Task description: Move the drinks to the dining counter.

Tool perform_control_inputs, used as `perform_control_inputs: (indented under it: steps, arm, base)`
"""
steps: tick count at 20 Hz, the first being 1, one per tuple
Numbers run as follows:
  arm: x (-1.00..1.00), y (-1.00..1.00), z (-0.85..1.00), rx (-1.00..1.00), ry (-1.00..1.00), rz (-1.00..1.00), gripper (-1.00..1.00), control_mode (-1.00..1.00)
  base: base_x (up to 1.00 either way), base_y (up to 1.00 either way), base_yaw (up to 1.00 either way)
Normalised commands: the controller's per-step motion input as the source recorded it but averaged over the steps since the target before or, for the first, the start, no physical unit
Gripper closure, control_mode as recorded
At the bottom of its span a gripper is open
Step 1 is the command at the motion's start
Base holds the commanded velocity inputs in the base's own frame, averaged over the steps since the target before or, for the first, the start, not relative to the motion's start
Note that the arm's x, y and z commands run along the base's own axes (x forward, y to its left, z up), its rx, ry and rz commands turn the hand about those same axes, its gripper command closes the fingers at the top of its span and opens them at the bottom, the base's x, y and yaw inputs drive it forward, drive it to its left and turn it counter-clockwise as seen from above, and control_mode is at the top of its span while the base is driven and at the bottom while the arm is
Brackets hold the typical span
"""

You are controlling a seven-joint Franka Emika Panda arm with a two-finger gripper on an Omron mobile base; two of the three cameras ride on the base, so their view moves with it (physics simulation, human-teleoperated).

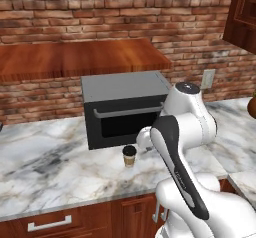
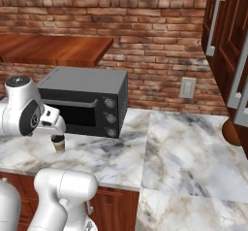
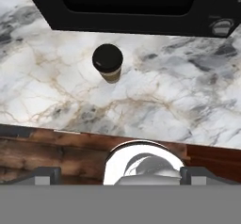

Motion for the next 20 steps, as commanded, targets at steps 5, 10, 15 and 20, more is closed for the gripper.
perform_control_inputs:
  steps: [5, 10, 15, 20]
  arm:
    - [0.25, 0.05, -0.08, 0.0, 0.01, 0.0, -1.0, -1.0]
    - [0.15, 0.13, -0.32, 0.0, 0.05, 0.0, -1.0, -1.0]
    - [0.15, 0.16, -0.25, 0.0, 0.03, 0.0, -1.0, -1.0]
    - [0.17, 0.02, -0.12, 0.0, 0.0, 0.0, -1.0, -1.0]
  base:
    - [0.0, 0.0, 0.0]
    - [0.0, 0.0, 0.0]
    - [0.0, 0.0, 0.0]
    - [0.0, 0.0, 0.0]
